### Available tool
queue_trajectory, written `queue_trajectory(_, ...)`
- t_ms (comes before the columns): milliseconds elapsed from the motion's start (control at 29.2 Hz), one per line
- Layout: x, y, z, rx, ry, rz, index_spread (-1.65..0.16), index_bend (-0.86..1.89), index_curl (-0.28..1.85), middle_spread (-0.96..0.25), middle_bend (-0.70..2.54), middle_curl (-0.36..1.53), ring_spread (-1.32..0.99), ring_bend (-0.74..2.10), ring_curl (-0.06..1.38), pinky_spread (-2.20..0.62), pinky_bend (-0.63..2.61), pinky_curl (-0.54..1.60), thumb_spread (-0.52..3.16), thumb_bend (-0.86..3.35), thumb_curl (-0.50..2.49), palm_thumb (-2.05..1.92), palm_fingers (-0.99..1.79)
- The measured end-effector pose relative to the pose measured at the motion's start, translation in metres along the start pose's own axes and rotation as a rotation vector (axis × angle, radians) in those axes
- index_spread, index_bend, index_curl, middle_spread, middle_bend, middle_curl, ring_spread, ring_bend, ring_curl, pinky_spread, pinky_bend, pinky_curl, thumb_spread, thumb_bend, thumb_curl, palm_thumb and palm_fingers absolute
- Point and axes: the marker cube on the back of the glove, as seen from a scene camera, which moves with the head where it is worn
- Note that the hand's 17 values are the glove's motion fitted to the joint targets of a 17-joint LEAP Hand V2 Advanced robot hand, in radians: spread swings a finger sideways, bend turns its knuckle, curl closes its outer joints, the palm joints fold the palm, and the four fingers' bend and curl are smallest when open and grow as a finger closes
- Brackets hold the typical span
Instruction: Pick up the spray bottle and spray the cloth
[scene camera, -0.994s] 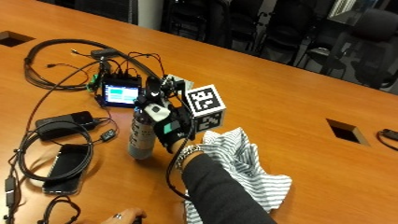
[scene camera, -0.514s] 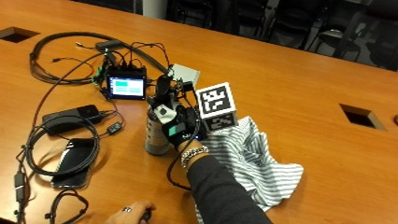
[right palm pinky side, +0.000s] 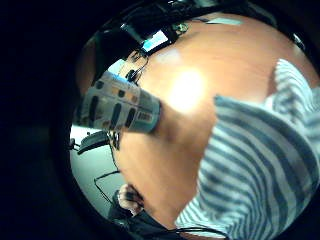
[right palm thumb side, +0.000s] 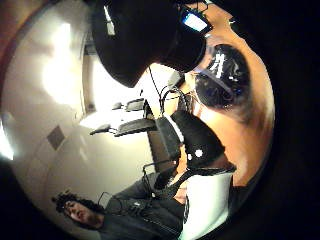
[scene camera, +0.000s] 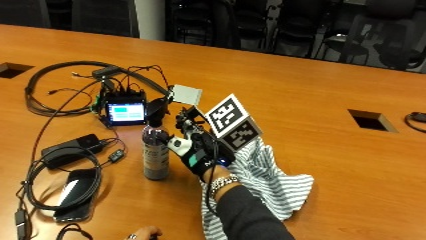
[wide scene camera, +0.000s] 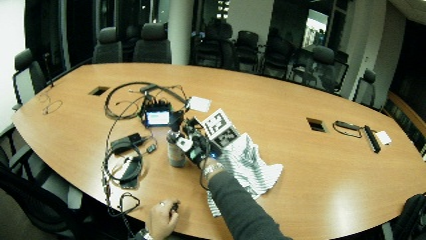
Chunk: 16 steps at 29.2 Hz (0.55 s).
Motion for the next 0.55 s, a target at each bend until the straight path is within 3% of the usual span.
queue_trajectory(308,-0.024,0.082,-0.054,-0.044,0.491,-0.06,-0.33,0.15,0.31,-0.07,0.2,0.41,-0.04,0.31,0.36,0.25,0.33,0.36,1.17,-0.04,0.33,0.56,0.43)
queue_trajectory(548,-0.033,0.122,-0.072,0.009,0.595,-0.084,-0.35,0.18,0.32,-0.05,0.18,0.39,-0.02,0.26,0.34,0.26,0.3,0.35,1.15,-0.03,0.31,0.51,0.44)
